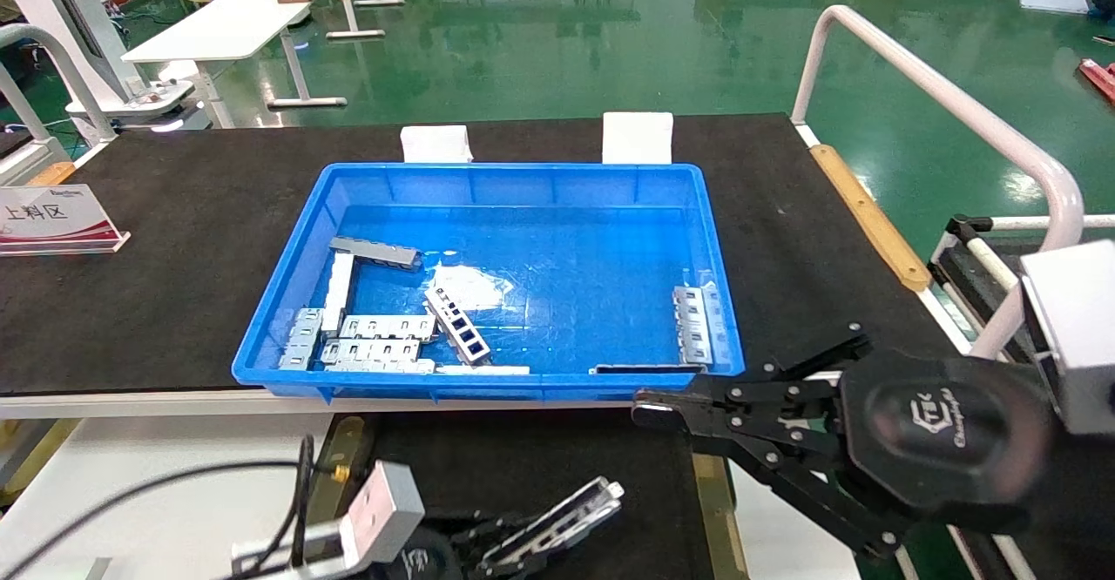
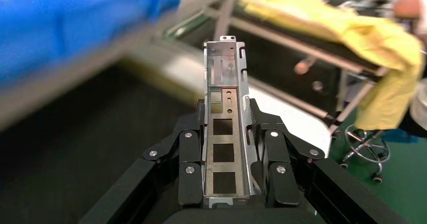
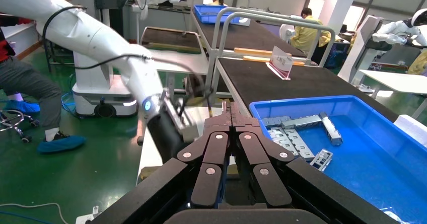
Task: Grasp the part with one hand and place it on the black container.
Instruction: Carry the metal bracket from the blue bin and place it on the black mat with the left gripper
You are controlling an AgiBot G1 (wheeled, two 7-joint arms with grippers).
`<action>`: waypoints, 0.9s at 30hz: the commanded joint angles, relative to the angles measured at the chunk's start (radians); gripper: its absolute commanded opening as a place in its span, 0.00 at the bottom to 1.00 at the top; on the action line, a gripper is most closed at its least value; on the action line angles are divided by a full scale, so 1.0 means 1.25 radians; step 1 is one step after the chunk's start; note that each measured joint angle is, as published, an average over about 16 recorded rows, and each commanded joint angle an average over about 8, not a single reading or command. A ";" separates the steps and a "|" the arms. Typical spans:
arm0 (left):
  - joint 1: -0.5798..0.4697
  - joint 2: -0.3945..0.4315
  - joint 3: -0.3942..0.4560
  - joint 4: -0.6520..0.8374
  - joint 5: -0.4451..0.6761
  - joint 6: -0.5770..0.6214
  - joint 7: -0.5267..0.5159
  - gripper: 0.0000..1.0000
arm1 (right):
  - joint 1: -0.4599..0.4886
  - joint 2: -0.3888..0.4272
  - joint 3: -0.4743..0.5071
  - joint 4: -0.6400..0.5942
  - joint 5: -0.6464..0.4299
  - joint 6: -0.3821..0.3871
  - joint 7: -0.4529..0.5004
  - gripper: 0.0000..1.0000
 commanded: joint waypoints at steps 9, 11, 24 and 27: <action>0.088 0.071 0.052 -0.008 0.002 -0.302 -0.109 0.00 | 0.000 0.000 0.000 0.000 0.000 0.000 0.000 0.00; 0.094 0.095 0.063 -0.007 -0.001 -0.370 -0.132 0.00 | 0.000 0.000 0.000 0.000 0.000 0.000 0.000 0.00; 0.084 0.268 0.125 0.066 -0.051 -0.675 -0.207 0.00 | 0.000 0.000 0.000 0.000 0.000 0.000 0.000 0.00; 0.078 0.306 0.128 0.095 -0.064 -0.716 -0.215 0.00 | 0.000 0.000 0.000 0.000 0.000 0.000 0.000 0.00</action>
